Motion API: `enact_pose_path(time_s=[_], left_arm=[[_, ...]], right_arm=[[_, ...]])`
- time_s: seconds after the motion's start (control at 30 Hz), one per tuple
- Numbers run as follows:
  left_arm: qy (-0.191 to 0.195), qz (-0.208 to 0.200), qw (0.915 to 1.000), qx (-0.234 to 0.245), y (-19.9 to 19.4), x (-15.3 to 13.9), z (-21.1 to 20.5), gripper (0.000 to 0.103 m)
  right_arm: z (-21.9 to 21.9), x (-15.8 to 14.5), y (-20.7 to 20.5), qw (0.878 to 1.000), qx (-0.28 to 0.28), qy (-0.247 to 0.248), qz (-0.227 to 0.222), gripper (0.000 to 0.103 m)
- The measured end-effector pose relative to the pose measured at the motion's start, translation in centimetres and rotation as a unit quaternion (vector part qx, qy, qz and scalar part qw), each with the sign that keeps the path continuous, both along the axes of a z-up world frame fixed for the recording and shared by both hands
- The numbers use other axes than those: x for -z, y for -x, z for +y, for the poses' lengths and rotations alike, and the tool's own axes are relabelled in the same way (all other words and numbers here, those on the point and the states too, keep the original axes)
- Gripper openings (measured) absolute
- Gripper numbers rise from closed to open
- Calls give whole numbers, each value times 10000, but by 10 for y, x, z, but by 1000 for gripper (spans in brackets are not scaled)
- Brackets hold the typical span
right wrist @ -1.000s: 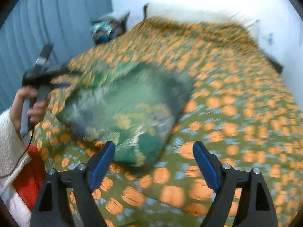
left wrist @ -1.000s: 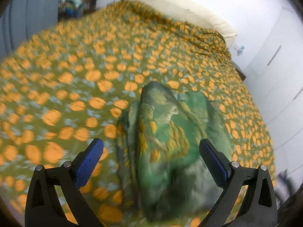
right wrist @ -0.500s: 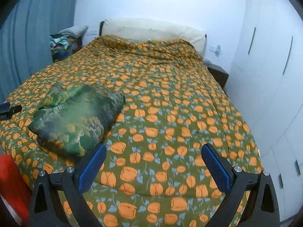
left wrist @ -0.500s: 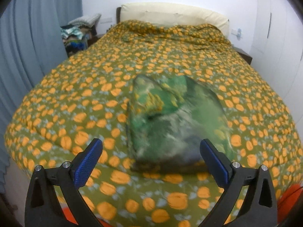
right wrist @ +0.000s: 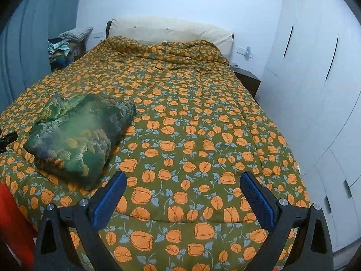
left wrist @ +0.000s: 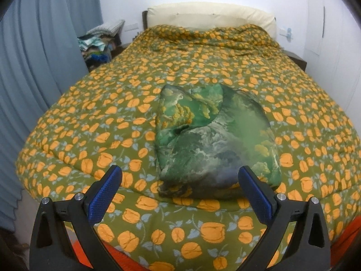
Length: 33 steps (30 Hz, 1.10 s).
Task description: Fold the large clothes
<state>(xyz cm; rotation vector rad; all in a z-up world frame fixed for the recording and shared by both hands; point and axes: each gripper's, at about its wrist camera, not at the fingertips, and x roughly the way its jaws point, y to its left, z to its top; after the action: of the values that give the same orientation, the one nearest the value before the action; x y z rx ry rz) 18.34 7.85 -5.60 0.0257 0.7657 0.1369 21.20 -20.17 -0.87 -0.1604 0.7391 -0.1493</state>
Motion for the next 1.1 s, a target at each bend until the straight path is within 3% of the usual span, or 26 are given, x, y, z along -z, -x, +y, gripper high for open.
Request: enact_pose_path(time_s=[0.63, 0.8, 0.93, 1.0, 1.1], left_arm=[[-39, 227, 9997, -58, -6, 11, 6, 102], [290, 970, 9947, 172, -19, 37, 31, 102], [1023, 819, 9913, 97, -35, 30, 73, 102], [1405, 714, 9869, 338, -53, 25, 88, 102], [1989, 1042, 9727, 596, -98, 43, 102, 103]], right_arm=[[-2, 4, -4, 9999, 108, 20, 106, 99], [-13, 4, -1, 9956, -292, -875, -150, 99], [-14, 26, -18, 9880, -449, -1472, 131, 99], [-12, 40, -30, 9804, -537, -1870, 303, 99], [-2, 62, -56, 9588, -852, -2677, 425, 99]])
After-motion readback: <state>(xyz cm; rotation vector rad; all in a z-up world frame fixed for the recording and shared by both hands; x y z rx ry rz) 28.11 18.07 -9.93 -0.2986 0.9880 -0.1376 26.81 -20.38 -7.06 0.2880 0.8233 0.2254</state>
